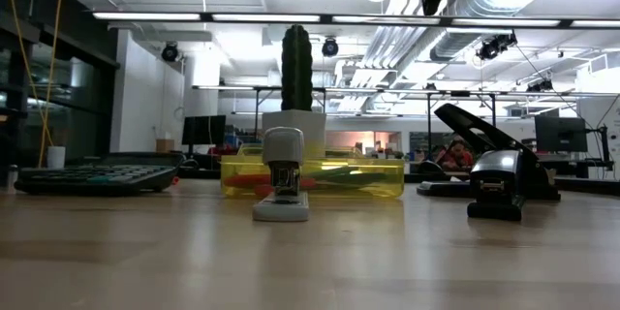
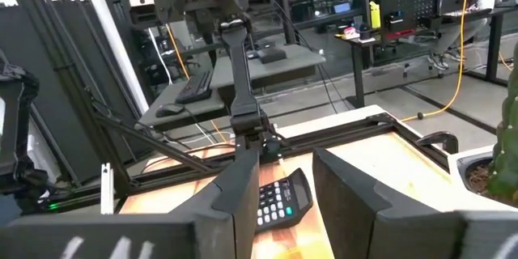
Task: Pick & place school supplies into a supply box
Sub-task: Put the green eraser into the yellow supply box
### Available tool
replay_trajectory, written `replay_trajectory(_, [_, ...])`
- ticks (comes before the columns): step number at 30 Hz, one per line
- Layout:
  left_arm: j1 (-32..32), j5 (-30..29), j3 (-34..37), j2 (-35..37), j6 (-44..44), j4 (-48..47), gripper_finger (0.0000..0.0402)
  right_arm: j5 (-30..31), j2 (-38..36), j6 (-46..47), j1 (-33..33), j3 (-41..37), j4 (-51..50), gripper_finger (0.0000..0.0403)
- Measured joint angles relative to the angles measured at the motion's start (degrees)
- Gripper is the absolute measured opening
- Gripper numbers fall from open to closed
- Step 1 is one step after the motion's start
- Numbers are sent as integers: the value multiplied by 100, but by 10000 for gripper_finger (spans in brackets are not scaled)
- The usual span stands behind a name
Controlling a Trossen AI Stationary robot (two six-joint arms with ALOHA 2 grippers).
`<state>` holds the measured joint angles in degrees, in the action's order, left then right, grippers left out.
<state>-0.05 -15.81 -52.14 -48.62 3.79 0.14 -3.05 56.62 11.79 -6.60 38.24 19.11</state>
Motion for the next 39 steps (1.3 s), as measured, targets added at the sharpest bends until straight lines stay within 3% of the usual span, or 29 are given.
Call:
replay_trajectory(19, [0, 24, 2, 65, -98, -37, 200, -26, 0, 407, 1, 0, 50, 110])
replay_trajectory(23, [0, 22, 2, 63, 62, -35, 200, -127, -1, 1974, 31, 2, -62, 110])
replay_trajectory(28, [2, 22, 2, 63, 99, -35, 200, -922, -2, 3751, 539, 4, -1063, 110])
replay_trajectory(32, [2, 22, 2, 63, 106, -35, 200, -976, 1, 5523, 1457, 4, -2443, 110])
replay_trajectory(39, [4, 14, 2, 61, 22, -35, 200, -391, 264, 9421, 3325, 4, -4092, 110])
